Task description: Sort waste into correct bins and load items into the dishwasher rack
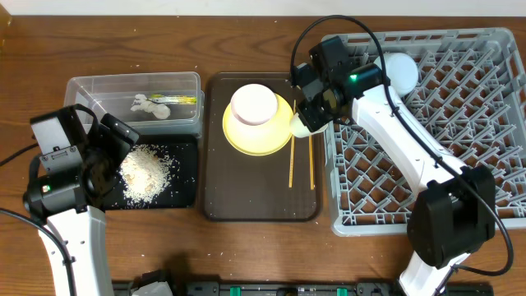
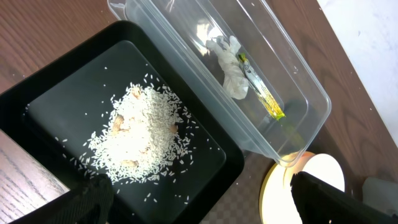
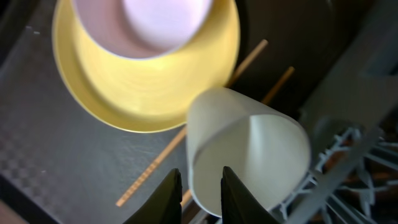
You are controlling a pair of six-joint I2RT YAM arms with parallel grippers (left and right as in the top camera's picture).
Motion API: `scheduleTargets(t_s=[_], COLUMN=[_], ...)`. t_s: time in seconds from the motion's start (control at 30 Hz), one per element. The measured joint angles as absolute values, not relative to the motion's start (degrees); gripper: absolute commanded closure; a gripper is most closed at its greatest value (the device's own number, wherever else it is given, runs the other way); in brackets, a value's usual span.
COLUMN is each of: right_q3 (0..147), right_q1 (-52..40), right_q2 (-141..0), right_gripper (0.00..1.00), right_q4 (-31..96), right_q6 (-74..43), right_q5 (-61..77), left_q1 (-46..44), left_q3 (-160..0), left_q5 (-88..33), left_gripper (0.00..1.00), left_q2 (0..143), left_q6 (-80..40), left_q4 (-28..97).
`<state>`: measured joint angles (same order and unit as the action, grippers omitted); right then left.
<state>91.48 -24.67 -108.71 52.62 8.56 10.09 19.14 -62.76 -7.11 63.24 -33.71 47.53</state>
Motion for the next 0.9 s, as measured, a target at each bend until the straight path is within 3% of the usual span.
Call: scheduleTargets(t_s=[0.9], right_q3=[87.64], right_q1=[-25.98], right_q2=[-108.60], right_gripper=[0.81], right_q4=[50.50], right_q6=[4.56], right_q5=[10.44], left_q1=[19.14], left_q3=[-62.76], left_q5=[-7.14], left_gripper=[0.06], left_q2=[63.24], left_q6=[-33.71], left_q4=[47.53])
